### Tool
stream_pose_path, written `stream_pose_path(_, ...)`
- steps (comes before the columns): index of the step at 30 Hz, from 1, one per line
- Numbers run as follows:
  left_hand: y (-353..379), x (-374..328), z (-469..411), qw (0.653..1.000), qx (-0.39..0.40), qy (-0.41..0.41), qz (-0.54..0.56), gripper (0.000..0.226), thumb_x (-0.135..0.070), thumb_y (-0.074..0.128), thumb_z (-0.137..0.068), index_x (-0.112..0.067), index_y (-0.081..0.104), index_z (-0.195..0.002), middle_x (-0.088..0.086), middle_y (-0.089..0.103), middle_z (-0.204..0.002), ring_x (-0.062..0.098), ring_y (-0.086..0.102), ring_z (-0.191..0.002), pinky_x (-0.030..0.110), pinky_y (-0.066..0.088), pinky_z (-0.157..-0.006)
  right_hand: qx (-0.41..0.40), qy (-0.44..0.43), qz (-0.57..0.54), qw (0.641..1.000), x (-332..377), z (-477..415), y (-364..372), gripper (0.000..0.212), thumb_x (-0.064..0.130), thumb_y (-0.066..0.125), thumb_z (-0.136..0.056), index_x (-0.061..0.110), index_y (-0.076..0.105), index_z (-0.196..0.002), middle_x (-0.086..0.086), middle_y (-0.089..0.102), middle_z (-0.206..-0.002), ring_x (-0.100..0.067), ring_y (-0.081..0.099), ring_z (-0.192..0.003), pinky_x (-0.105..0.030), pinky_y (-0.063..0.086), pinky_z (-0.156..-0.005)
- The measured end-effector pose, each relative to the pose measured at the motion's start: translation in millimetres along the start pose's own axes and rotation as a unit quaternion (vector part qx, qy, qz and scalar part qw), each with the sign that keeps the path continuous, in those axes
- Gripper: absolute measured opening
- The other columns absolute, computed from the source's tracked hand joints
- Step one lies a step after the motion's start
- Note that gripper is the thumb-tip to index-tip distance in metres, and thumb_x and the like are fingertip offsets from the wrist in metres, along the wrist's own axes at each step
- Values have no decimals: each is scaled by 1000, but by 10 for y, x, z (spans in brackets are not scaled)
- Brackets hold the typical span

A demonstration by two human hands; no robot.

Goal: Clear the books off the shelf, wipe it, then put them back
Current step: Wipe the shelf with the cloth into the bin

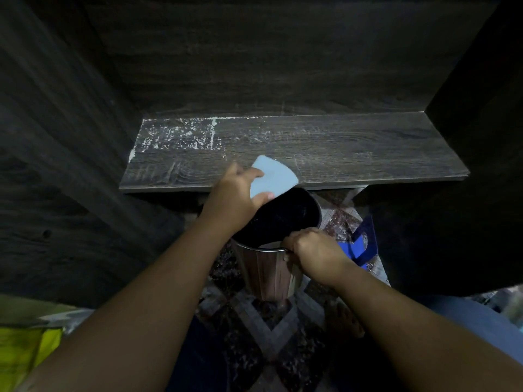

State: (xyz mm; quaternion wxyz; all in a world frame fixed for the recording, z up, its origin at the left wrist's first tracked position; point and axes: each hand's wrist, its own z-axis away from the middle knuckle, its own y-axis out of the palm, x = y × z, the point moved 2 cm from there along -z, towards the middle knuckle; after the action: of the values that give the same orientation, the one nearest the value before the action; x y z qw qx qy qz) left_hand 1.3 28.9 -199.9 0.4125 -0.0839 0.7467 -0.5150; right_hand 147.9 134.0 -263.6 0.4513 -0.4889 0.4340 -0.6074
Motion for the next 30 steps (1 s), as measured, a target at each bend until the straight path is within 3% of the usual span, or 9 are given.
stream_pose_path(5, -253, 94, -92, 986, -153, -50, 53, 51, -38, 71, -84, -18, 59, -130, 10, 49, -122, 25, 53, -108, 22, 35, -90, -15, -2, -26, 1000, 5, -126, 54, 14, 20, 59, -87, 12, 67, -97, -7, 65, -98, -31, 59, -94, -35, 47, -75)
stream_pose_path(8, -464, 348, -183, 970, -197, -130, 55, 51, -41, 63, -89, -24, 53, -136, 8, 43, -127, 24, 49, -114, 26, 35, -98, -35, -11, -30, 999, 20, -212, 62, 12, 15, 59, -85, 14, 66, -94, -5, 65, -95, -30, 59, -92, -32, 44, -68)
stream_pose_path(11, -628, 629, -237, 954, -259, -150, 24, 51, -39, 58, -93, -21, 49, -140, 14, 40, -130, 29, 47, -119, 31, 34, -104, -52, -37, -26, 998, 82, -293, 63, 14, 16, 58, -85, 13, 68, -94, -6, 66, -93, -29, 60, -89, -29, 39, -66)
stream_pose_path(15, -692, 913, -319, 932, -306, -162, -105, 45, -35, 50, -97, -26, 45, -141, 14, 40, -129, 32, 44, -108, 40, 39, -95, -58, -41, -34, 997, 150, -347, 85, 16, 19, 59, -88, 16, 70, -99, -3, 66, -96, -27, 60, -94, -26, 34, -68)
stream_pose_path(20, -697, 1177, -420, 875, -281, -218, -329, 41, -19, 45, -96, -29, 49, -135, 17, 45, -133, 40, 48, -101, 43, 39, -78, -40, -35, -31, 998, 162, -364, 107, 15, 18, 59, -88, 14, 68, -99, -4, 66, -98, -28, 60, -96, -27, 32, -67)
stream_pose_path(23, -640, 1258, -419, 866, -196, -275, -368, 44, -14, 41, -95, -22, 43, -138, 17, 39, -135, 39, 42, -111, 44, 35, -86, -30, -34, -39, 998, 130, -353, 123, 12, 15, 63, -83, 12, 69, -94, -6, 66, -93, -31, 62, -91, -27, 33, -66)
stream_pose_path(30, -643, 1201, -638, 858, -50, -330, -390, 35, -19, 41, -99, -5, 51, -129, 14, 53, -128, 34, 45, -117, 37, 36, -92, -28, -33, -72, 996, 101, -311, 109, 13, 14, 62, -84, 13, 69, -94, -5, 66, -90, -28, 62, -88, -27, 37, -65)
